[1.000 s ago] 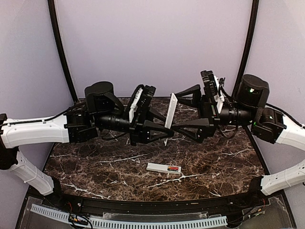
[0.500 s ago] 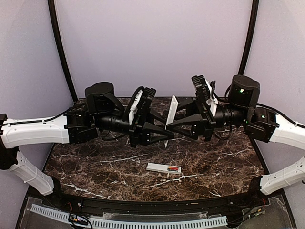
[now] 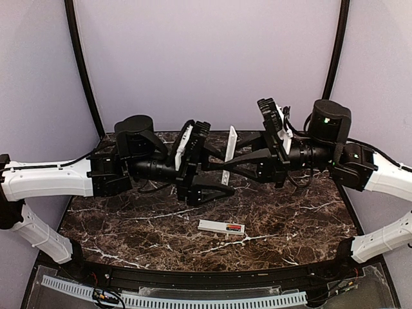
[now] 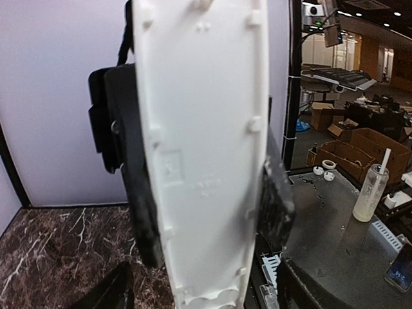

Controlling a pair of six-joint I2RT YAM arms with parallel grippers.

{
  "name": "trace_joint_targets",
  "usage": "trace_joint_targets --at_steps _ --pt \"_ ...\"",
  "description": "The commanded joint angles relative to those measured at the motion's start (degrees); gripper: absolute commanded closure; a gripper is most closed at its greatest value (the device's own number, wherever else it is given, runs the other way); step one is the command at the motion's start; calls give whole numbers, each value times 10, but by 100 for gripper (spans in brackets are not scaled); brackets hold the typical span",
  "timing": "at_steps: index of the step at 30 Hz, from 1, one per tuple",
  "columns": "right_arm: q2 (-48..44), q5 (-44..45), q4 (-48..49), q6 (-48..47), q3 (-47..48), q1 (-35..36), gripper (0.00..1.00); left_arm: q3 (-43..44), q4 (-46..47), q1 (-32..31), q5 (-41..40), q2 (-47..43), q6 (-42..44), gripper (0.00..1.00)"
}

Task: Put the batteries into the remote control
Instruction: Pass from the left arm to the right, then place the battery cover on the remote control without the battery cover.

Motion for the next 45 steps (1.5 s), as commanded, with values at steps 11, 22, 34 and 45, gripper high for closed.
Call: trace_joint_targets --at_steps 11,22,34,45 --pt "33 264 -204 -1 61 2 95 -74 -54 7 -267 -95 -44 4" --pt "264 340 -438 -28 158 3 97 -172 -157 134 -386 -154 -253 11" --pt "477 414 -599 -69 294 48 94 -231 -180 154 -501 -184 -252 11" --pt "549 445 -636 -96 344 61 89 -228 -173 158 -493 -176 -231 11"
